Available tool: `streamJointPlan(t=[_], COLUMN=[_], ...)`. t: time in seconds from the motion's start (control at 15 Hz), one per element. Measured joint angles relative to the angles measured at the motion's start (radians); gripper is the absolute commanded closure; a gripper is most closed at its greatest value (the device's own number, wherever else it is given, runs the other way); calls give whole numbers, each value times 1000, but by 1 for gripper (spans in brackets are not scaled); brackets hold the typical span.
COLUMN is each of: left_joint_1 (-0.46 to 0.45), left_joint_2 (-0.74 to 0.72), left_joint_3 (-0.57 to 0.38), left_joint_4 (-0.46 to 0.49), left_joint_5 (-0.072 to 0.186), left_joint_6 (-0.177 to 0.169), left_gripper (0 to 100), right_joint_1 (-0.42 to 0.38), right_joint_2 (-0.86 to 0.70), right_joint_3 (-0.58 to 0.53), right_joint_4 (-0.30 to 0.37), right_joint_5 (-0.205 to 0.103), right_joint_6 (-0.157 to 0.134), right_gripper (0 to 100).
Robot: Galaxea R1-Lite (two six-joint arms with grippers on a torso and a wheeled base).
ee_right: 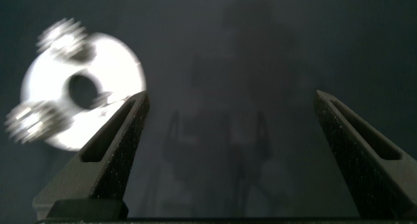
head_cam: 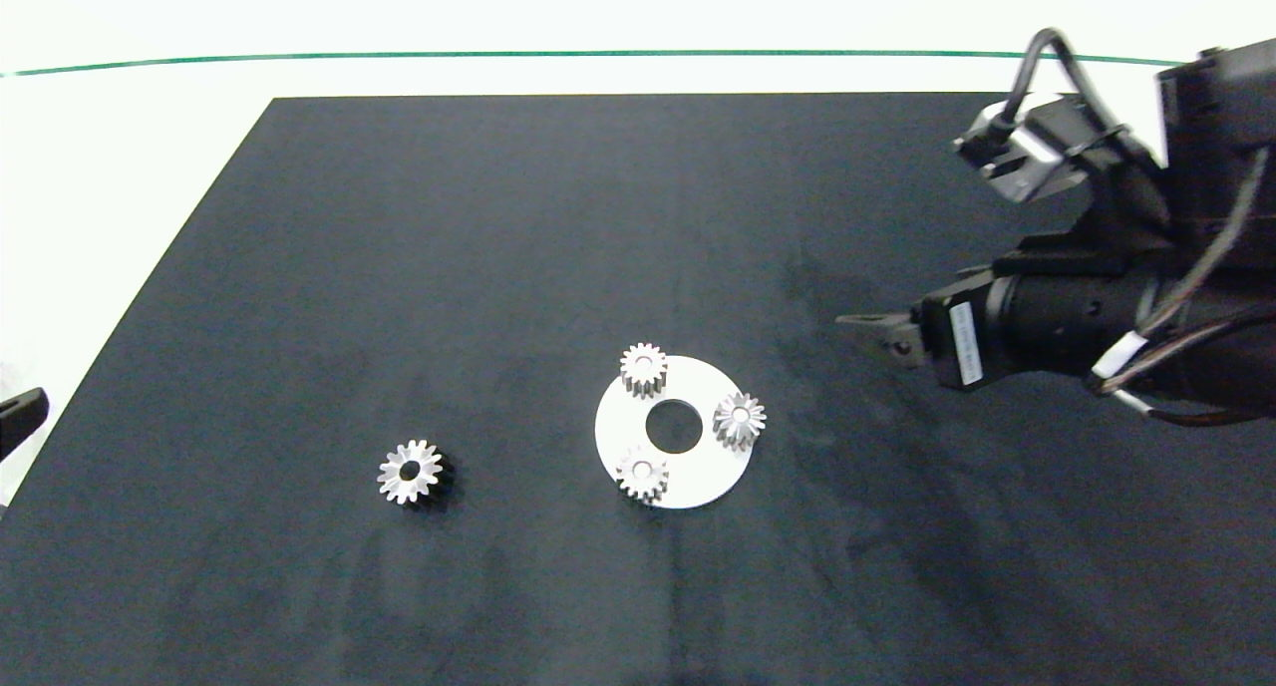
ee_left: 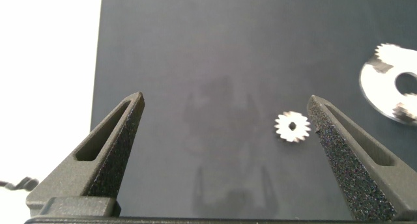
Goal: Remove an incorrectly installed larger gear and replace it with the correct smaller gear
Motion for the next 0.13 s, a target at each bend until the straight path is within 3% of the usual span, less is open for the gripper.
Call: streamJointPlan(t=[0.13], left_joint_1=[65], left_joint_2=[-10], left_joint_3=[-2], left_joint_4=[0], left_joint_5=[0], left_joint_6=[0], left_gripper=[0], right_joint_1=[-80], right_joint_2=[-78], right_joint_3=[7], right_joint_4=[-10], right_joint_5=[-44], right_joint_6=[0], right_gripper=[0])
